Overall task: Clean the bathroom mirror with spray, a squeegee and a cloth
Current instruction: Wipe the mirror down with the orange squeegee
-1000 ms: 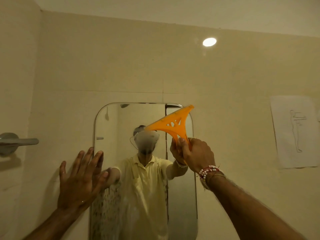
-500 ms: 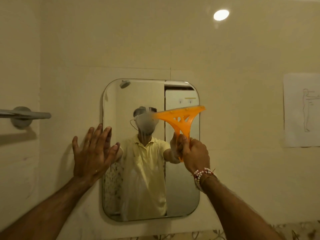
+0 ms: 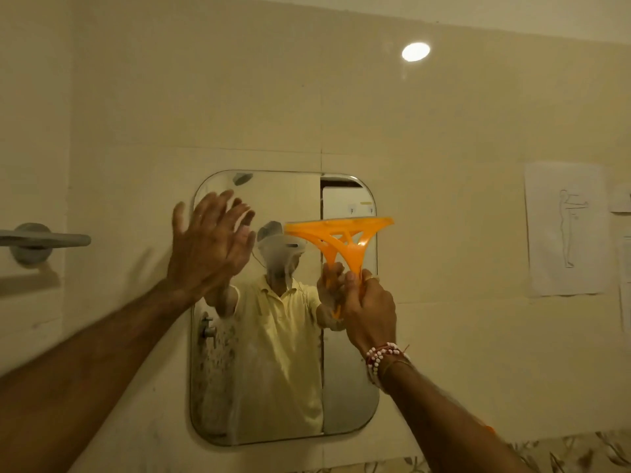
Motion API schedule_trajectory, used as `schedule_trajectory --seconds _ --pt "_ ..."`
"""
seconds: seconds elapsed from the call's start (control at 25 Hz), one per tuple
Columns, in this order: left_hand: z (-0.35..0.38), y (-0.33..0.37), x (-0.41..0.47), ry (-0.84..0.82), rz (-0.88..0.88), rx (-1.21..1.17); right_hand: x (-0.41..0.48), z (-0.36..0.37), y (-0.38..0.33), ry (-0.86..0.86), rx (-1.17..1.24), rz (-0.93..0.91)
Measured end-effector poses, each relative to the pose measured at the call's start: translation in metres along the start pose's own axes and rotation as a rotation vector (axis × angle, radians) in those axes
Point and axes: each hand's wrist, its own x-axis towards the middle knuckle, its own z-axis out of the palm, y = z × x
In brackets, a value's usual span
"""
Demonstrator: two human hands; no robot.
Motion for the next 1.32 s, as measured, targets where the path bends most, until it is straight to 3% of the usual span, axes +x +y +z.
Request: schedule_trajectory --seconds 0.12,0.28,0.44,0.64,0.88,1.04,1.32 --pt "-0.012 0.012 0.033 -0.017 0.112 0.033 0.011 0.010 -0.026 -0.036 -0.019 -0.023" --pt "-0.011 0.017 0.052 -0.113 0.030 0.040 0.020 0.028 -0.040 -0.072 -0.064 -0.025" --pt "-0.014 0.010 0.068 -0.105 -0.008 -0.023 0.025 0.044 -0.045 -0.077 -0.034 0.033" --pt "-0.020 0.013 0.066 -0.091 -0.055 -0.084 -0.012 0.056 -0.016 -0.089 0.048 0.050" --pt "-0.020 0.014 0.059 -0.193 -0.076 -0.189 -0.087 0.061 0.028 -0.112 -0.051 0.130" --pt "-0.039 0.006 0.062 -0.253 0.033 -0.114 -0.080 0.066 -0.004 -0.122 0.029 0.113" --pt "-0.041 -0.035 0.063 -0.105 0.001 -0.131 -0.004 0.106 -0.102 -0.138 0.104 0.016"
